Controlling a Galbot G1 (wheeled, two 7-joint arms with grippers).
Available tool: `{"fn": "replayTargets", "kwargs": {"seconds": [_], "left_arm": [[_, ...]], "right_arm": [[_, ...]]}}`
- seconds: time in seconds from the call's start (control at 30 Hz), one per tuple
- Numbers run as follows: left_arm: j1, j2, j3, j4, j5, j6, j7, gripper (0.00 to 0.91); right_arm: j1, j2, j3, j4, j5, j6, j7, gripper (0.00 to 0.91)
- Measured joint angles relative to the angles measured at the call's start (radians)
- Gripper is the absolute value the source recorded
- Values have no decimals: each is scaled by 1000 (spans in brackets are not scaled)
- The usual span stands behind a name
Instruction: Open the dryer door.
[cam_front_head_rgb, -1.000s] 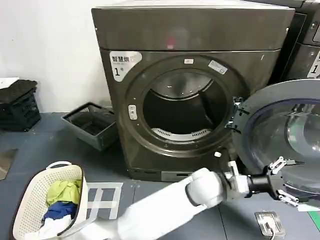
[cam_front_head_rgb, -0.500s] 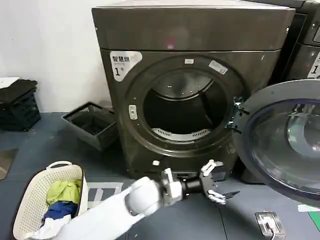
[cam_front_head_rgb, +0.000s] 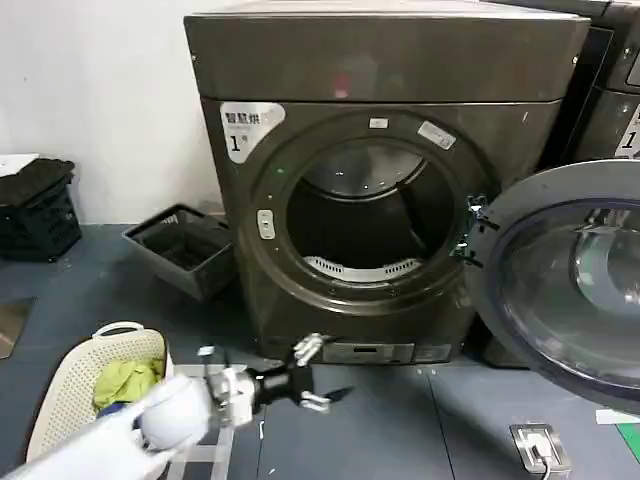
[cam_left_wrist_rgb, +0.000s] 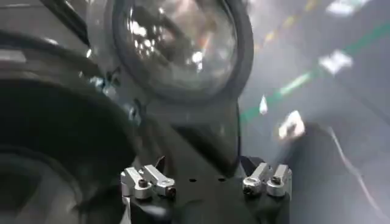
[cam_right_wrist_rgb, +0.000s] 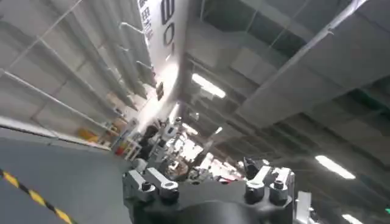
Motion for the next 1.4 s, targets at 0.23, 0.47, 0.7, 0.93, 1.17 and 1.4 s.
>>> {"fn": "replayTargets", "kwargs": {"seconds": [0.23,0.47,0.7,0.93,1.17,1.4], "left_arm": [[219,172,-246,11,181,-144,-2,907],[413,294,-472,63,402,-296,-3,907],[538,351,-651,115,629,-440,39,907],[570,365,-752,167,960,-663,39,907],[591,393,-774,189,1363,-705,21,907],[614,407,-755,201,1533,-704,10,907]], "right_arm": [[5,-5,-40,-14,-1,7,-8,907],[9,-56,-75,-31,0,32,-26,907],[14,-68,-115,-36,24,36,-67,907],[21,-87,-153,-25,102,-6,-105,907],[21,-92,-188,-14,228,-17,-164,907],[25,-108,-194,-29,313,4,-203,907]]}}
